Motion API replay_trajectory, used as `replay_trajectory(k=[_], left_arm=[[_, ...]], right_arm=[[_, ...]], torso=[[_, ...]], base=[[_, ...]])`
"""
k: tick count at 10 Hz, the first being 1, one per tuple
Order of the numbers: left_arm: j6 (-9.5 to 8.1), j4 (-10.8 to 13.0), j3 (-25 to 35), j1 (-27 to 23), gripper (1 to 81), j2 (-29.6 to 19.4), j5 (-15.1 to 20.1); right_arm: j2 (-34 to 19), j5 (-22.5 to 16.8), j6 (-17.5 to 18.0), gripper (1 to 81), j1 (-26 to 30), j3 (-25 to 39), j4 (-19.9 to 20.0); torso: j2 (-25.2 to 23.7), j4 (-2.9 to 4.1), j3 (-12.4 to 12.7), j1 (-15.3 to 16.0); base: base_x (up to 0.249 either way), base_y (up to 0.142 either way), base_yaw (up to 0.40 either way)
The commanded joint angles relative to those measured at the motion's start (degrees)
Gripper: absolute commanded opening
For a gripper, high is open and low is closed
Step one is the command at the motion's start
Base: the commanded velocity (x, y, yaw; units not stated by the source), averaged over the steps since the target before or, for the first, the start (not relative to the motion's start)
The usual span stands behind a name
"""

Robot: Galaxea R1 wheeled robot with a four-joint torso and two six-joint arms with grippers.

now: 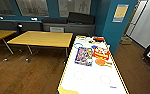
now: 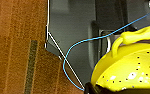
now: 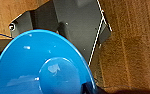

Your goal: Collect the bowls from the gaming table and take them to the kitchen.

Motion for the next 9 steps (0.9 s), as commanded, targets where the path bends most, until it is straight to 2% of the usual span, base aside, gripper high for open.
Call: replay_trajectory(k=[1,7,8,9], left_arm=[[0.42,0.56,-0.18,0.19,1.0,0.06,3.67],[0.42,0.56,-0.18,0.11,1.0,-0.03,3.67],[0.42,0.47,-0.18,0.11,1.0,-0.03,3.67],[0.42,0.47,-0.18,0.11,1.0,-0.03,3.67]], right_arm=[[-1.35,-2.84,-0.02,1.0,0.37,-0.08,-0.69],[-0.91,-2.84,-0.11,1.0,0.46,-0.08,-0.95],[-1.00,-2.84,-0.11,1.0,0.46,-0.08,-0.95],[-0.91,-2.84,-0.46,1.0,0.37,-0.08,-0.95]], torso=[[0.00,0.00,2.75,0.00],[-0.11,0.00,10.54,-0.13],[-0.13,0.00,8.66,-0.15],[-0.15,0.00,9.25,-0.19]], base=[[0.000,0.000,0.000],[0.000,0.000,0.000],[0.000,0.000,0.000],[0.000,0.000,0.000]])
